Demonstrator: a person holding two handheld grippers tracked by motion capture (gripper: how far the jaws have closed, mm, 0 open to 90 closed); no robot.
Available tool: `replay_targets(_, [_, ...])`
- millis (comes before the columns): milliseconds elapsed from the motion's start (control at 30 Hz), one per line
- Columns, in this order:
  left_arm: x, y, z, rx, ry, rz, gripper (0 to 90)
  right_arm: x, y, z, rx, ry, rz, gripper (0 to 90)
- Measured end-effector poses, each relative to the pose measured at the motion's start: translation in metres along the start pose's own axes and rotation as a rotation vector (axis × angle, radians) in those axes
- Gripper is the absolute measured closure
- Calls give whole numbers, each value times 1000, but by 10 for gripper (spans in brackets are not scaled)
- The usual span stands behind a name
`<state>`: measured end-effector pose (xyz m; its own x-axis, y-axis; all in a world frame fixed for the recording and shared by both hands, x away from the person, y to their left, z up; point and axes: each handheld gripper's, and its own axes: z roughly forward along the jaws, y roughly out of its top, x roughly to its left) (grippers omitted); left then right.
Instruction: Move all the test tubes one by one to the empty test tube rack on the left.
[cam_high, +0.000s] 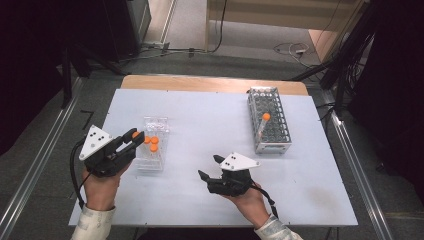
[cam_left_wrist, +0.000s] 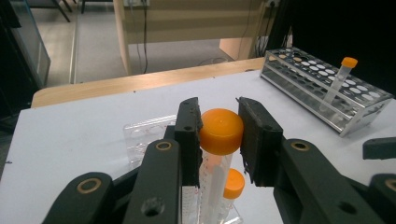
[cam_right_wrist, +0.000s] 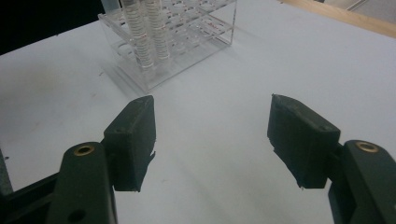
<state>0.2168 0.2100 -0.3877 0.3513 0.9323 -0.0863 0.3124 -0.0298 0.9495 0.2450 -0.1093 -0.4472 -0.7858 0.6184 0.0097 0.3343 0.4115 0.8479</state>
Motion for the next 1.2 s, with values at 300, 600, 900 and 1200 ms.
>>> replay_targets(300, [1, -4, 5, -5, 20, 4, 697, 0, 0, 0, 3, -1, 2, 309])
replay_targets(600, [2, -12, 12, -2, 29, 7, 695, 0, -1, 0, 2, -1, 0, 310])
replay_targets(900, [1, -18, 16, 19, 36, 17, 689, 0, -1, 1, 5, 0, -4, 310])
replay_targets(1200, [2, -19, 15, 20, 34, 8, 653, 0, -2, 1, 7, 3, -4, 310])
